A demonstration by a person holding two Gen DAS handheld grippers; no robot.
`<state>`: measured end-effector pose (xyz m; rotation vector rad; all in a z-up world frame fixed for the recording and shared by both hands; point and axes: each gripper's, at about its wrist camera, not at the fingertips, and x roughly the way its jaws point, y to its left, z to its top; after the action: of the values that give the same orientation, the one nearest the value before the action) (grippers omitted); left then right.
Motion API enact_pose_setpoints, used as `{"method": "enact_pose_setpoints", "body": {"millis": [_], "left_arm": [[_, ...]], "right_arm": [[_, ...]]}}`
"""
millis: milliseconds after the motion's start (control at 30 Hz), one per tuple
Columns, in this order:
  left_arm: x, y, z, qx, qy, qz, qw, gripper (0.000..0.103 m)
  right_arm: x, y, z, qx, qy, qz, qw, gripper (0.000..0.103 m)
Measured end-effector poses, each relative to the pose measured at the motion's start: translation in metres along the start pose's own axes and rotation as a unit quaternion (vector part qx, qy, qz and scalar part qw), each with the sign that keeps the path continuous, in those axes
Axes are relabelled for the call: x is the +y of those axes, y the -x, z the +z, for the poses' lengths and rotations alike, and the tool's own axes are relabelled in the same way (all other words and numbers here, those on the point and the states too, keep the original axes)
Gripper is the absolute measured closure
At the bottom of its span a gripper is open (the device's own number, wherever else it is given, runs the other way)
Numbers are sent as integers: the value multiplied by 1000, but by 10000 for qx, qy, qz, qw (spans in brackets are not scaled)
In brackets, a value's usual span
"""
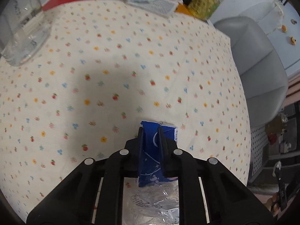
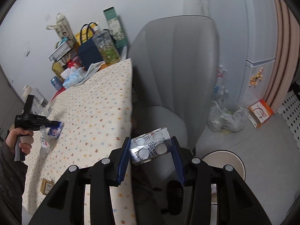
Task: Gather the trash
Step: 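Carry the blister pack and blue tissue pack in both grippers to the bin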
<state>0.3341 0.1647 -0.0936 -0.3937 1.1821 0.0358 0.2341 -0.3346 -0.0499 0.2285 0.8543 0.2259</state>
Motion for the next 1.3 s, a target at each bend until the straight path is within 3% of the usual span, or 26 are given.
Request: {"method": "enact_pose_setpoints", "body": {"millis": [67, 167, 267, 400, 567, 800, 1067, 1300], "left_arm": [[3, 18, 5, -364, 137, -105, 9992, 89], [-7, 51, 8, -900, 61, 79, 9959, 89], [-30, 74, 7, -1240, -173, 124, 9921, 89], [-78, 82, -5, -1403, -673, 55, 9878, 89], [-145, 82, -19, -1378, -1219, -228, 9827, 89], [-240, 59, -44, -1049, -1736, -873, 9753, 89], [-337, 9, -78, -604, -2332, -1116, 9641, 89], [-392, -39, -106, -196, -2726, -1076, 9559, 89]], "right_arm": [[-11, 6, -2, -51, -67, -83, 9999, 60], [-32, 16, -5, -118, -222, -209, 9995, 60], [-49, 22, -8, -171, -350, -315, 9987, 60], [-69, 30, -13, -201, -531, -381, 9977, 61], [-89, 39, -17, -255, -707, -437, 9962, 60], [-125, 51, -23, -332, -995, -560, 9929, 60], [-161, 49, -37, -323, -1205, -712, 9896, 60], [-195, 31, -50, -246, -1500, -699, 9859, 60]]}}
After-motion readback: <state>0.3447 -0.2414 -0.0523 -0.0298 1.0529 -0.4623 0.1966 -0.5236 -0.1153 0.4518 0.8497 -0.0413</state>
